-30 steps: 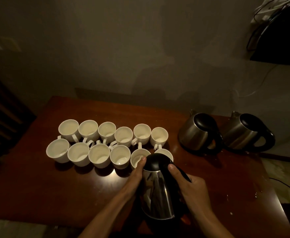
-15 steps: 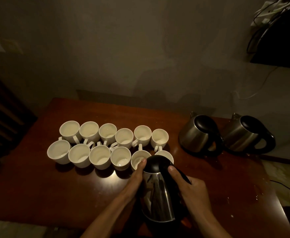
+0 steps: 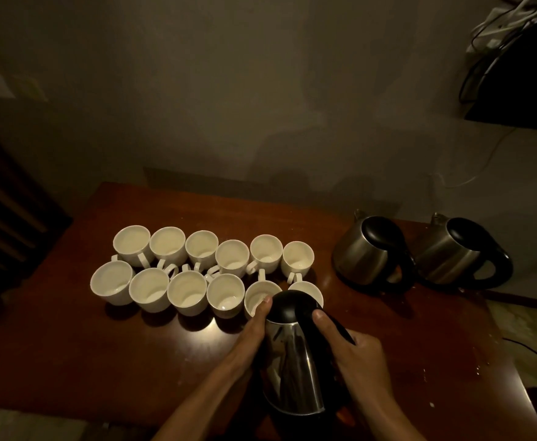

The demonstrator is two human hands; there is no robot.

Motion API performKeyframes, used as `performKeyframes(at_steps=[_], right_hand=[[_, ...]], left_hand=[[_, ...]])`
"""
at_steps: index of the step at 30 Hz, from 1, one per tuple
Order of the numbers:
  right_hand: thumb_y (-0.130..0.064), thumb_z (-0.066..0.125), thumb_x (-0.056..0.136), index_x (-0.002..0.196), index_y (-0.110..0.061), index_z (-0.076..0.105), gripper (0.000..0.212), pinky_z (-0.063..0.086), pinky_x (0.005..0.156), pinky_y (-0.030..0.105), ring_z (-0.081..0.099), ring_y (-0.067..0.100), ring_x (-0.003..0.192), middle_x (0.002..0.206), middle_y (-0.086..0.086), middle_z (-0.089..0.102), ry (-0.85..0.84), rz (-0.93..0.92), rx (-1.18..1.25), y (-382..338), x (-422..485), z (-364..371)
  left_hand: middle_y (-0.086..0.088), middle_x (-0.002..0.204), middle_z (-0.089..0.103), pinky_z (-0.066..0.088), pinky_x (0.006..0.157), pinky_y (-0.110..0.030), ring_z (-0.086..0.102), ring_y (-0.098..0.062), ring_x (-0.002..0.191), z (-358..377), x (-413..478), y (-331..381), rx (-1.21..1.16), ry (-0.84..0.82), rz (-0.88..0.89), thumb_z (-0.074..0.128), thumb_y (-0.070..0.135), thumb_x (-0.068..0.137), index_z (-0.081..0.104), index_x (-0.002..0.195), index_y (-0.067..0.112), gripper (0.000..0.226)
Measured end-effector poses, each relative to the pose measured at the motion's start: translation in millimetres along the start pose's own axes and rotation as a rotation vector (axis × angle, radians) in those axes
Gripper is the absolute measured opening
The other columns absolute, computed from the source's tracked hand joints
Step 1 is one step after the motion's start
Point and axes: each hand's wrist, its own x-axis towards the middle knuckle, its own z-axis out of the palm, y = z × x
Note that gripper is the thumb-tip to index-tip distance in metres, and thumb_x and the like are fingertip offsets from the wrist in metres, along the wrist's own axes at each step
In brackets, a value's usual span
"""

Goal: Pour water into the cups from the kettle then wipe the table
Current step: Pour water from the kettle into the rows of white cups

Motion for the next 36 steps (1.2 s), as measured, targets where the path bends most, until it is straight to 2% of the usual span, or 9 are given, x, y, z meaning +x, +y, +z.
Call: performKeyframes(at_steps=[5, 12, 16, 18, 22, 26, 29, 32, 36], right_hand=[[-0.037, 0.074, 0.083, 0.051, -0.012, 0.054, 0.045, 0.037, 0.037, 0.013, 0.051, 0.005, 0.036, 0.042, -0.004, 0.055, 0.008, 0.003, -0.007, 1, 0, 1], [-0.038, 0.076, 0.082, 0.052, -0.012, 0.054, 0.045, 0.036, 0.037, 0.014, 0.051, 0.007, 0.036, 0.043, -0.004, 0.055, 0.014, 0.023, -0.006, 2, 1, 2], [-0.039, 0.075, 0.081, 0.055, -0.01, 0.055, 0.044, 0.037, 0.037, 0.014, 0.053, 0.007, 0.037, 0.044, -0.003, 0.056, 0.008, 0.033, -0.02, 2, 1, 2], [-0.038, 0.075, 0.082, 0.054, -0.01, 0.055, 0.044, 0.036, 0.036, 0.014, 0.052, 0.006, 0.036, 0.043, -0.003, 0.056, 0.011, 0.034, -0.016, 2, 1, 3], [-0.039, 0.075, 0.082, 0.054, -0.01, 0.055, 0.044, 0.036, 0.036, 0.013, 0.052, 0.006, 0.036, 0.043, -0.003, 0.056, 0.009, 0.025, -0.024, 2, -1, 3], [-0.039, 0.075, 0.082, 0.056, -0.01, 0.057, 0.043, 0.038, 0.037, 0.014, 0.055, 0.007, 0.038, 0.045, -0.002, 0.059, 0.002, 0.037, -0.023, 1, -1, 4], [-0.039, 0.075, 0.083, 0.056, -0.01, 0.057, 0.043, 0.038, 0.037, 0.014, 0.055, 0.007, 0.038, 0.045, -0.002, 0.058, 0.002, 0.045, -0.026, 1, -1, 4], [-0.042, 0.074, 0.081, 0.052, -0.013, 0.054, 0.046, 0.037, 0.039, 0.015, 0.053, 0.006, 0.038, 0.043, -0.003, 0.056, 0.007, 0.041, -0.052, 2, 0, 5], [-0.042, 0.075, 0.08, 0.047, -0.016, 0.051, 0.049, 0.036, 0.04, 0.016, 0.05, 0.005, 0.036, 0.041, -0.005, 0.053, 0.024, 0.032, -0.055, 2, 0, 5]], left_hand=[[-0.004, 0.083, 0.079, 0.051, 0.086, -0.04, 0.077, -0.019, 0.077, 6, -8, 3, -0.013, -0.033, 0.004, 0.057, 0.052, 0.086, 0.076, 0.093, 0.018, 0.039], [-0.004, 0.093, 0.08, 0.05, 0.099, -0.046, 0.076, -0.022, 0.089, -1, -9, 0, -0.049, -0.102, -0.003, 0.058, 0.055, 0.086, 0.083, 0.088, 0.025, 0.039], [-0.002, 0.071, 0.077, 0.049, 0.077, -0.038, 0.076, -0.017, 0.066, 5, -13, 4, -0.046, -0.074, -0.003, 0.05, 0.044, 0.098, 0.065, 0.094, 0.017, 0.031], [-0.003, 0.076, 0.078, 0.049, 0.079, -0.039, 0.076, -0.017, 0.069, 6, -13, 4, -0.048, -0.083, -0.015, 0.05, 0.045, 0.098, 0.066, 0.097, 0.018, 0.032], [-0.006, 0.085, 0.079, 0.05, 0.094, -0.044, 0.071, -0.031, 0.097, 0, -4, -3, -0.073, -0.061, -0.017, 0.066, 0.059, 0.076, 0.069, 0.111, 0.017, 0.055], [-0.007, 0.101, 0.079, 0.049, 0.104, -0.049, 0.07, -0.031, 0.107, -3, -5, -1, 0.008, -0.059, -0.028, 0.06, 0.061, 0.082, 0.07, 0.111, 0.022, 0.05], [-0.007, 0.099, 0.079, 0.05, 0.1, -0.047, 0.071, -0.03, 0.105, -4, -5, -1, -0.004, -0.025, -0.04, 0.062, 0.063, 0.073, 0.07, 0.109, 0.023, 0.054], [-0.009, 0.092, 0.079, 0.053, 0.087, -0.041, 0.074, -0.028, 0.093, 0, -7, 1, -0.018, -0.009, -0.065, 0.059, 0.056, 0.087, 0.07, 0.105, 0.018, 0.044], [-0.013, 0.095, 0.079, 0.052, 0.095, -0.046, 0.074, -0.03, 0.095, -3, -4, -4, -0.051, -0.007, -0.095, 0.068, 0.058, 0.082, 0.072, 0.105, 0.014, 0.05]])
